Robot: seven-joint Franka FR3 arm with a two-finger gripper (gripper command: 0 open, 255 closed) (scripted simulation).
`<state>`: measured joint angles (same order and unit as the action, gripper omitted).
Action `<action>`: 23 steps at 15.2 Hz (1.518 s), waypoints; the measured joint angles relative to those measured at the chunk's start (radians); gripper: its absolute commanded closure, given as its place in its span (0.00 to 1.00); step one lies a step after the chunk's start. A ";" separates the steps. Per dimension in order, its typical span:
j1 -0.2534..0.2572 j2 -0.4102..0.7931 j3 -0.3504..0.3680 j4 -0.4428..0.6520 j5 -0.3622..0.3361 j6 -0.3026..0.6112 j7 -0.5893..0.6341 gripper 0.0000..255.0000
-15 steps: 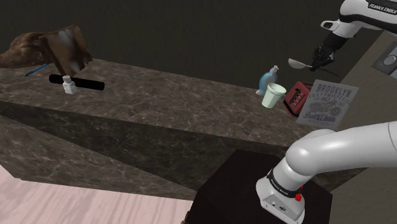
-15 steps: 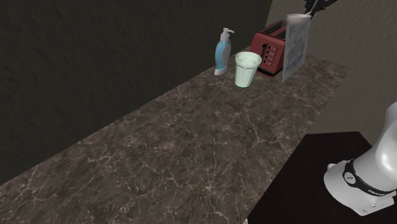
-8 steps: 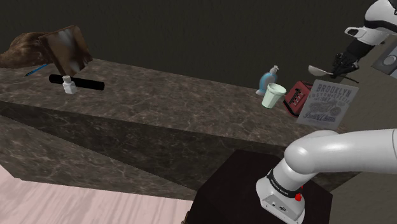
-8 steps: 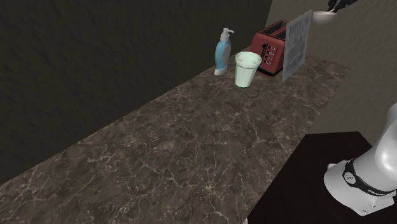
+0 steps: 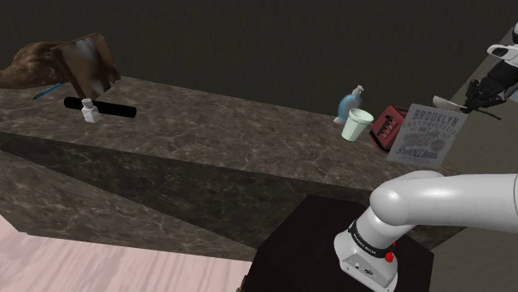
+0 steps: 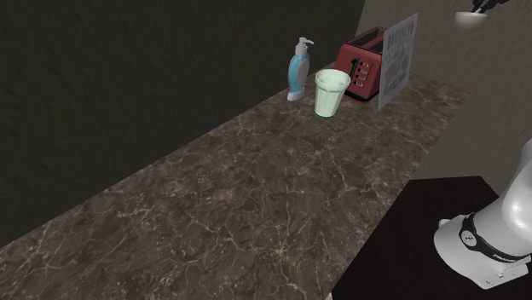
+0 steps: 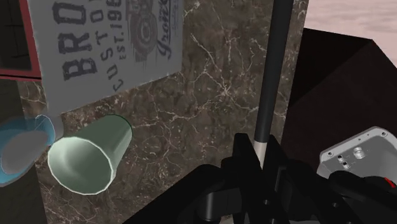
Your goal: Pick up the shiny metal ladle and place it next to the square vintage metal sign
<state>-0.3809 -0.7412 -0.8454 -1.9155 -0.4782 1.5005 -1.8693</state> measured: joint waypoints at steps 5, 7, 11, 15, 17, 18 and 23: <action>0.005 -0.001 -0.101 0.085 -0.042 -0.028 -0.120 1.00; 0.010 -0.003 -0.141 0.115 -0.059 -0.036 -0.165 1.00; 0.061 0.018 -0.254 0.228 -0.084 -0.059 -0.267 1.00; 0.123 0.025 -0.366 0.347 -0.111 -0.090 -0.365 1.00; 0.134 0.019 -0.393 0.356 -0.122 -0.083 -0.383 1.00; 0.130 0.014 -0.396 0.344 -0.126 -0.073 -0.384 1.00; 0.100 -0.013 -0.394 0.267 -0.145 -0.023 -0.373 1.00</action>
<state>-0.2810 -0.7546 -1.2395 -1.6481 -0.6233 1.4778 -2.2421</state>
